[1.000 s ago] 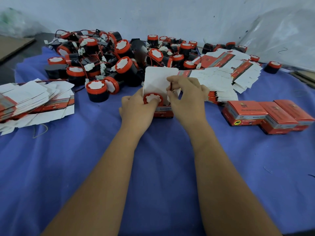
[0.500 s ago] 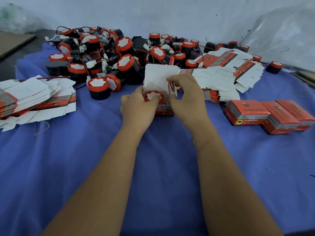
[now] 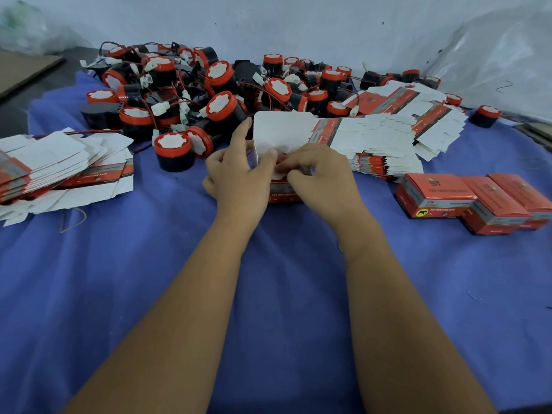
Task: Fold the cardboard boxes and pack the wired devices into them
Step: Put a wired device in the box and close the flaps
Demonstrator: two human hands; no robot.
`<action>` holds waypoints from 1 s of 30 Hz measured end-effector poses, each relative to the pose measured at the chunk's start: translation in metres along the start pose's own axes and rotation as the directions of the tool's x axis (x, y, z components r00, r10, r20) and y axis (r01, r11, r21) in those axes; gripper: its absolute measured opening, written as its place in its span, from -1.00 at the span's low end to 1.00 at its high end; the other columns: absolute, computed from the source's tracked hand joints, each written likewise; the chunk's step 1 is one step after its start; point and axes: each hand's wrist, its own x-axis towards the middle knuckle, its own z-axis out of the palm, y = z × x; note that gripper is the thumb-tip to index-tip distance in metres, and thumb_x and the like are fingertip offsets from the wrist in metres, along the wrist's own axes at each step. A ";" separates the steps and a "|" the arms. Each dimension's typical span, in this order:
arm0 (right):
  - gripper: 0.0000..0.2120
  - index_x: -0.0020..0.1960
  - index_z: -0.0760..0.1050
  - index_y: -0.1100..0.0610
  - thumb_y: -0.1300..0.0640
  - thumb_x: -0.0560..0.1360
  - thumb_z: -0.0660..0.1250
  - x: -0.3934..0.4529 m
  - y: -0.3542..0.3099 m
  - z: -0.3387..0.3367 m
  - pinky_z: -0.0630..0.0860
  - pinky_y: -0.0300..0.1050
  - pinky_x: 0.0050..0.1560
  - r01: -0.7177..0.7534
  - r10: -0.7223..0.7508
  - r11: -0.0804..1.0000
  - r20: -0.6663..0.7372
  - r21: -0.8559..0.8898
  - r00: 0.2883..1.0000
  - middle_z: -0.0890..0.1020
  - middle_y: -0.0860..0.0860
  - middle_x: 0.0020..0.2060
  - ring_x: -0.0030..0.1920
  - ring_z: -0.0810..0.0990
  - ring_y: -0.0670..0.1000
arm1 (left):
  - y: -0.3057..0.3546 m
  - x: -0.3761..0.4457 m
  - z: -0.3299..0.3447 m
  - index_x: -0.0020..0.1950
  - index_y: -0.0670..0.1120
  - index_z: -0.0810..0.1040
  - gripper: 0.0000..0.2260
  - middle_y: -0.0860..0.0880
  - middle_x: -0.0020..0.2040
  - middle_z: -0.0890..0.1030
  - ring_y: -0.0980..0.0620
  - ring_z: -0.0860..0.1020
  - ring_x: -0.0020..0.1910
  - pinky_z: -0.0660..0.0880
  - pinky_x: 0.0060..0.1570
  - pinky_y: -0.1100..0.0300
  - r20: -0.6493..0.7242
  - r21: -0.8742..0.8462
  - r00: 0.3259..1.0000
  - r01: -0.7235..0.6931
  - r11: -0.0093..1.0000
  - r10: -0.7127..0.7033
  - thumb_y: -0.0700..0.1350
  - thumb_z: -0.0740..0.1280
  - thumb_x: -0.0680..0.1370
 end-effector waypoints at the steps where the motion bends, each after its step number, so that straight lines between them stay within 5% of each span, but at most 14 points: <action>1: -0.74 -0.09 0.70 0.19 0.39 0.38 0.28 -0.001 0.000 0.000 0.48 -0.27 0.04 -0.003 0.003 1.000 0.002 0.015 1.000 0.67 -0.02 -0.14 -0.02 0.56 -0.07 | 0.000 0.000 0.001 0.43 0.27 0.33 -0.58 0.29 -0.03 0.30 0.11 0.19 0.16 0.05 0.21 0.16 0.002 0.005 1.000 0.009 1.000 -0.009 0.09 0.28 0.57; 3: -0.74 -0.10 0.69 0.17 0.38 0.37 0.29 -0.002 -0.001 -0.001 0.51 -0.29 -0.01 -0.023 0.023 0.998 0.007 0.050 1.000 0.67 -0.04 -0.16 -0.08 0.57 -0.12 | 0.000 0.001 0.003 0.23 0.27 0.41 -0.76 0.28 -0.10 0.19 0.08 0.16 0.13 0.07 0.18 0.15 0.031 0.022 0.997 0.070 0.997 -0.071 0.17 0.28 0.57; 6: -0.74 -0.09 0.69 0.13 0.38 0.39 0.29 -0.003 -0.001 -0.002 0.52 -0.32 -0.02 -0.067 0.067 0.994 0.005 0.091 0.998 0.65 -0.11 -0.18 -0.10 0.59 -0.17 | 0.000 0.003 0.004 0.00 0.16 0.44 -0.84 0.21 -0.14 0.28 0.04 0.27 0.13 0.12 0.12 0.12 0.039 0.058 0.994 0.096 0.994 -0.098 0.20 0.29 0.55; 10: -0.74 -0.15 0.65 0.11 0.39 0.39 0.28 -0.003 -0.003 -0.003 0.53 -0.35 -0.04 -0.092 0.097 0.980 -0.023 0.175 0.995 0.65 -0.14 -0.22 -0.11 0.61 -0.17 | 0.000 0.006 0.002 0.01 0.15 0.48 -0.85 0.17 -0.17 0.44 -0.03 0.43 0.21 0.27 0.17 0.03 0.013 0.085 0.997 0.071 0.994 -0.073 0.16 0.34 0.53; 15: -0.73 0.03 0.63 0.10 0.34 0.49 0.23 -0.001 -0.003 -0.003 0.58 -0.26 0.01 -0.180 0.195 0.918 -0.007 0.354 0.981 0.69 -0.02 -0.13 -0.04 0.64 -0.09 | 0.000 0.003 0.001 0.06 0.17 0.52 -0.85 0.13 -0.06 0.57 -0.05 0.44 0.21 0.17 0.12 0.06 0.045 0.068 0.996 0.070 0.995 -0.074 0.13 0.30 0.52; 20: -0.77 0.12 0.66 0.16 0.29 0.53 0.31 0.003 0.000 0.006 0.40 -0.39 0.05 0.023 -0.023 1.000 -0.004 0.003 1.000 0.60 0.00 -0.02 0.05 0.51 -0.07 | 0.000 0.004 0.001 0.02 0.10 0.53 -0.84 0.06 -0.03 0.57 -0.03 0.39 0.19 0.13 0.06 0.10 0.073 0.012 0.992 0.100 0.995 -0.100 0.05 0.18 0.56; 24: -0.82 0.09 0.67 0.13 0.19 0.54 0.35 0.004 0.006 0.012 0.30 -0.30 0.08 0.018 -0.025 0.991 -0.051 -0.134 0.998 0.50 0.01 -0.04 0.10 0.38 0.02 | 0.002 0.003 0.002 0.06 0.14 0.48 -0.77 0.06 -0.03 0.49 -0.04 0.30 0.15 0.12 0.09 0.07 0.073 0.076 0.989 0.125 0.989 -0.130 0.15 0.08 0.57; 27: -0.81 0.09 0.68 0.13 0.16 0.54 0.34 0.005 0.010 0.016 0.31 -0.21 0.10 -0.013 -0.020 0.975 -0.144 -0.222 0.989 0.44 0.02 -0.06 0.05 0.29 0.01 | -0.001 0.004 -0.001 0.11 0.06 0.44 -0.78 0.08 -0.07 0.42 0.02 0.26 0.02 0.14 0.02 0.08 -0.016 0.285 0.999 -0.038 0.958 0.045 -0.01 0.01 0.67; 30: -0.80 0.12 0.67 0.12 0.19 0.55 0.33 0.005 0.010 0.015 0.32 -0.25 0.03 -0.030 0.004 0.983 -0.141 -0.183 0.990 0.43 -0.02 -0.10 0.04 0.32 0.01 | -0.002 0.003 -0.002 0.11 0.01 0.49 -0.77 0.11 -0.08 0.45 0.17 0.37 -0.12 0.22 -0.10 0.19 0.058 0.127 0.997 -0.063 0.990 0.056 -0.16 0.05 0.67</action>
